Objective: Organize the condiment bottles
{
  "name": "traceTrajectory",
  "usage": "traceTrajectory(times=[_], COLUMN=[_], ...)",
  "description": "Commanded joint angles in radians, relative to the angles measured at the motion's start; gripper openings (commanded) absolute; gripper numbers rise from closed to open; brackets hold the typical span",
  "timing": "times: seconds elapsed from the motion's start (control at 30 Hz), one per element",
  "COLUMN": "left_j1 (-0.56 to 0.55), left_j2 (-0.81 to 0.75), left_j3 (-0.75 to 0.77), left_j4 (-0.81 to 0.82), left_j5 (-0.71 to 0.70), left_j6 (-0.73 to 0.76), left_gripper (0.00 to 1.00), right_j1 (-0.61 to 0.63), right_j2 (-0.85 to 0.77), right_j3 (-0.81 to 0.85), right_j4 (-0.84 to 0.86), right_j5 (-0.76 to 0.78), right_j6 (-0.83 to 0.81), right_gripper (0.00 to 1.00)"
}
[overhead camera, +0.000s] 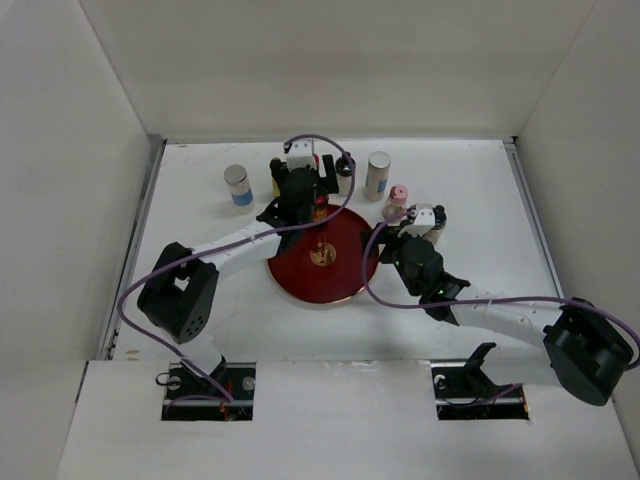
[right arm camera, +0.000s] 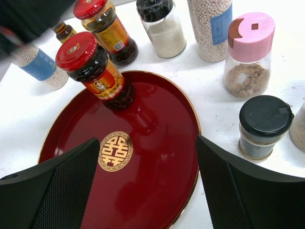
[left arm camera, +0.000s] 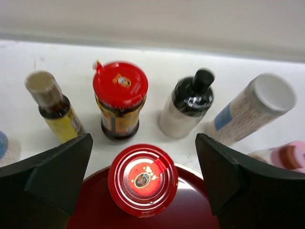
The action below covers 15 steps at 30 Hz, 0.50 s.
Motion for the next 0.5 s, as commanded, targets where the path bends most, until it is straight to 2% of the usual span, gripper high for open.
traceTrajectory(times=[0.0,0.13,0.37,0.47], left_j1=[0.02,0.063,0.124,0.141], left_j2=[-0.116,-0.117,0.05,0.125], left_j3=[0.001,0.049,0.323,0.421], left_j4=[0.061,0.003,-0.316,-0.392], left_j5=[-0.01,0.011,0.192,0.23], left_j6=[0.033,0.019,0.002,0.013], left_gripper=[0.88,0.77,0.75,0.76], right_j1=[-0.008,-0.007,-0.007,-0.005], right_j2=[0.005,0.003,0.003,0.005], right_j3=[0.002,0.004,0.002,0.005], right_j4=[0.04,0.04,0.04,0.036], right_j5=[-0.005,0.001,-0.001,-0.001], right_j6=[0.016,0.01,0.011,0.008], right_gripper=[0.85,0.85,0.85,0.85])
